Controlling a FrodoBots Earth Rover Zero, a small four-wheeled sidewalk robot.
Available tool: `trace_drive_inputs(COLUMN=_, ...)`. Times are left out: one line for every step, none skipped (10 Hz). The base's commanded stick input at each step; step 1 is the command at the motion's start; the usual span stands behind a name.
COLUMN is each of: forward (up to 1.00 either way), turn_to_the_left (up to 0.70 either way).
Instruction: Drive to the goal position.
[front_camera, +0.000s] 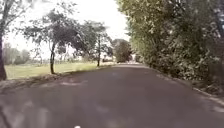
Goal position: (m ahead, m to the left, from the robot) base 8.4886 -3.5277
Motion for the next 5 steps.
trace_drive_inputs(forward=1.00, turn_to_the_left=-0.11)
trace_drive_inputs(forward=1.00, turn_to_the_left=-0.11)
trace_drive_inputs(forward=1.00, turn_to_the_left=-0.11)
trace_drive_inputs(forward=1.00, turn_to_the_left=-0.12)
trace_drive_inputs(forward=1.00, turn_to_the_left=-0.12)
